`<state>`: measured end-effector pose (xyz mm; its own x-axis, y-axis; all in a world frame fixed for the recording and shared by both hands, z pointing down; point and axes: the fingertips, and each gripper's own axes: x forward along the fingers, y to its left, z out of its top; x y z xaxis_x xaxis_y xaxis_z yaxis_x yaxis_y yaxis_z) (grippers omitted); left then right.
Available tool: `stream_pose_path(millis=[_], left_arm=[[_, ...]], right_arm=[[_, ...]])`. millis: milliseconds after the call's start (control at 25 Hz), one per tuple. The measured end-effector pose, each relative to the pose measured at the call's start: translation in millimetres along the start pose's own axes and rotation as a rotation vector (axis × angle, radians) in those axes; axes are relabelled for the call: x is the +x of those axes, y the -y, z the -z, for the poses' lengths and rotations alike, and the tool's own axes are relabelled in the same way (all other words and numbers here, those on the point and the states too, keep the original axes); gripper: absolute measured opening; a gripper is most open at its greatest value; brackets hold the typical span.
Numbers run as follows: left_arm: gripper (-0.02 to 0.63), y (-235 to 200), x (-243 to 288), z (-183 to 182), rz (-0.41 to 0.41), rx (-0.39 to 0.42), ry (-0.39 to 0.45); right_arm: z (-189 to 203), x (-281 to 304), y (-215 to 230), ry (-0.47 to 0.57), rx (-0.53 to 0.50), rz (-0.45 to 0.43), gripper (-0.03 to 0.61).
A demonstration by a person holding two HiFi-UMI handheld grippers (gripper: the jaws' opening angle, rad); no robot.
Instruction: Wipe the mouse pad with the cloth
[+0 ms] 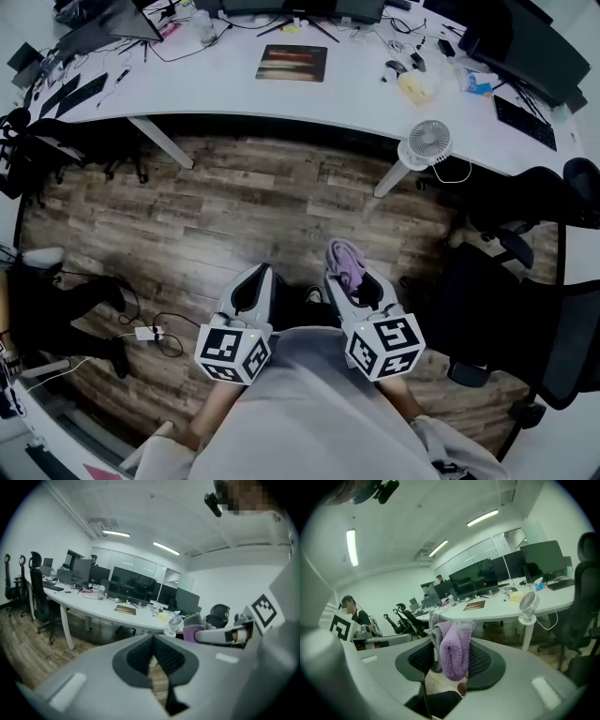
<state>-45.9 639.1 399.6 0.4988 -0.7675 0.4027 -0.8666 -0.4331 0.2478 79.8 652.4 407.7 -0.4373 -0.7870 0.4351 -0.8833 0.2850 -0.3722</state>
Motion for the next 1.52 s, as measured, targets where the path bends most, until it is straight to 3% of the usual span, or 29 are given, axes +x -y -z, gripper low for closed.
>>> stream_pose_path(millis=[120, 480, 1040, 1520], left_arm=[[0.0, -6.6, 2.6, -0.4, -0.015, -0.013, -0.004], [0.0, -59.0, 26.6, -22.3, -0.04, -0.058, 0.017], [0.0, -165.6, 104.9, -98.0, 0.005, -0.101, 0.016], [0.0, -245.1, 149.2, -166.6, 0.069, -0.083, 0.024]], right_arm=[[-5.8, 8.1, -0.5, 0.003, 0.067, -0.05, 0.183], [-32.4, 62.7, -9.9, -0.028, 0.009, -0.05, 0.187], [-101.2, 190.6, -26.8, -0.064, 0.004, -0.013, 0.189], [-163.6, 276.3, -53.7, -0.041, 0.014, 0.03, 0.19]])
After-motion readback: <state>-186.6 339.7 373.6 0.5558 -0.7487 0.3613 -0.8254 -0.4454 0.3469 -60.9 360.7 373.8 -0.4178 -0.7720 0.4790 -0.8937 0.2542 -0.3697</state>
